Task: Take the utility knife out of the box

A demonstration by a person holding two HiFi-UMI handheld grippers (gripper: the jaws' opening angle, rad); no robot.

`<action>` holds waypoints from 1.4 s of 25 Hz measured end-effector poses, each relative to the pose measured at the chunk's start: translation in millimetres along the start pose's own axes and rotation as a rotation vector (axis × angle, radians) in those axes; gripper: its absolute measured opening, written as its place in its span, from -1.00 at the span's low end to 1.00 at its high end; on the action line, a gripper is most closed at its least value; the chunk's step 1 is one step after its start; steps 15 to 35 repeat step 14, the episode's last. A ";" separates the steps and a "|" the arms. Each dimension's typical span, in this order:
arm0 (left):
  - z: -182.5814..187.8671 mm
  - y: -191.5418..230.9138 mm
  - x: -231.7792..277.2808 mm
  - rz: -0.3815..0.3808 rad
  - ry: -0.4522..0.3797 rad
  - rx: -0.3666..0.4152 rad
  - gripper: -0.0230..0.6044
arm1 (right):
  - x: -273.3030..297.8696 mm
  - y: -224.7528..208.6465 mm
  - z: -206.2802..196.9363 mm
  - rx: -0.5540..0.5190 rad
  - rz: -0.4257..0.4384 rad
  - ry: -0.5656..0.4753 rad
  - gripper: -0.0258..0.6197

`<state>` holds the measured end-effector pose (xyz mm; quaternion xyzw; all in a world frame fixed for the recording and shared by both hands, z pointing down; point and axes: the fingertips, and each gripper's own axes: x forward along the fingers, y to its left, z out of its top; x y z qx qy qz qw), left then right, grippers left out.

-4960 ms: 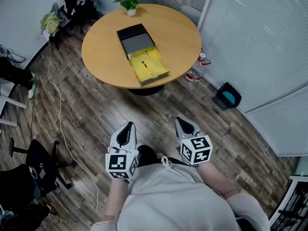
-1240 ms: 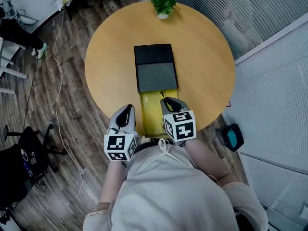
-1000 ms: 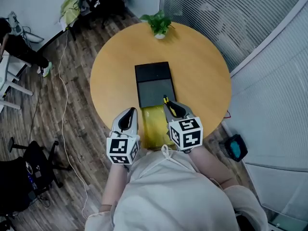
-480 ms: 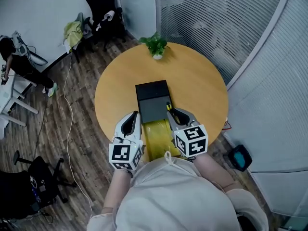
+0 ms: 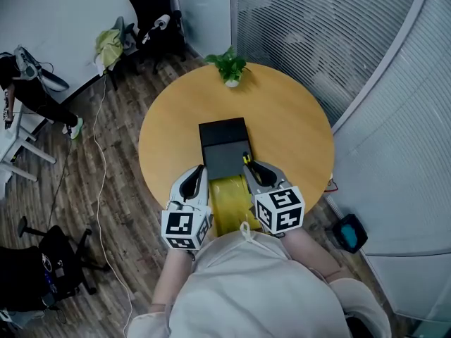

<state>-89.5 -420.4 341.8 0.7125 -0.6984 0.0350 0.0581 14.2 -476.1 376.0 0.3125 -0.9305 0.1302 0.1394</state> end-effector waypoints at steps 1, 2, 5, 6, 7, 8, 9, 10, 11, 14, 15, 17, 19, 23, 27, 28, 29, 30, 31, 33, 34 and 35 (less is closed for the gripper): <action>-1.6 -0.3 -0.5 0.001 0.002 0.001 -0.91 | -0.3 0.3 -1.5 0.002 0.001 -0.001 -0.72; -2.9 -0.4 -0.9 0.002 0.004 0.002 -0.91 | -0.3 0.4 -2.9 0.004 0.003 -0.002 -0.72; -5.2 -0.3 -2.3 0.004 0.011 0.003 -0.91 | -0.6 1.1 -6.3 0.011 0.006 0.001 -0.72; -5.2 0.0 -3.1 0.005 0.013 0.002 -0.91 | -1.0 2.1 -6.7 0.013 0.007 0.003 -0.72; -4.7 0.6 -4.0 0.005 0.015 0.001 -0.91 | -1.2 3.1 -6.5 0.015 0.009 0.004 -0.72; -4.2 1.2 -4.7 0.005 0.017 0.000 -0.91 | -1.1 4.2 -5.9 0.017 0.010 0.006 -0.72; -3.5 1.9 -5.1 0.005 0.019 -0.001 -0.91 | -0.6 5.0 -4.9 0.020 0.011 0.008 -0.72; -2.9 2.6 -5.0 0.005 0.021 -0.002 -0.91 | 0.2 5.4 -4.0 0.022 0.012 0.009 -0.72; -2.6 3.1 -4.5 0.005 0.023 -0.002 -0.91 | 1.0 5.5 -3.3 0.024 0.013 0.010 -0.72; -3.1 4.0 -2.2 0.005 0.027 -0.003 -0.91 | 3.3 4.8 -2.8 0.026 0.016 0.014 -0.72; -3.1 4.0 -2.2 0.005 0.027 -0.003 -0.91 | 3.3 4.8 -2.8 0.026 0.016 0.014 -0.72; -3.1 4.0 -2.2 0.005 0.027 -0.003 -0.91 | 3.3 4.8 -2.8 0.026 0.016 0.014 -0.72; -3.1 4.0 -2.2 0.005 0.027 -0.003 -0.91 | 3.3 4.8 -2.8 0.026 0.016 0.014 -0.72; -3.1 4.0 -2.2 0.005 0.027 -0.003 -0.91 | 3.3 4.8 -2.8 0.026 0.016 0.014 -0.72; -3.1 4.0 -2.2 0.005 0.027 -0.003 -0.91 | 3.3 4.8 -2.8 0.026 0.016 0.014 -0.72; -3.1 4.0 -2.2 0.005 0.027 -0.003 -0.91 | 3.3 4.8 -2.8 0.026 0.016 0.014 -0.72; -3.1 4.0 -2.2 0.005 0.027 -0.003 -0.91 | 3.3 4.8 -2.8 0.026 0.016 0.014 -0.72; -3.1 4.0 -2.2 0.005 0.027 -0.003 -0.91 | 3.3 4.8 -2.8 0.026 0.016 0.014 -0.72; -3.1 4.0 -2.2 0.005 0.027 -0.003 -0.91 | 3.3 4.8 -2.8 0.026 0.016 0.014 -0.72; -3.1 4.0 -2.2 0.005 0.027 -0.003 -0.91 | 3.3 4.8 -2.8 0.026 0.016 0.014 -0.72; -3.1 4.0 -2.2 0.005 0.027 -0.003 -0.91 | 3.3 4.8 -2.8 0.026 0.016 0.014 -0.72; -3.1 4.0 -2.2 0.005 0.027 -0.003 -0.91 | 3.3 4.8 -2.8 0.026 0.016 0.014 -0.72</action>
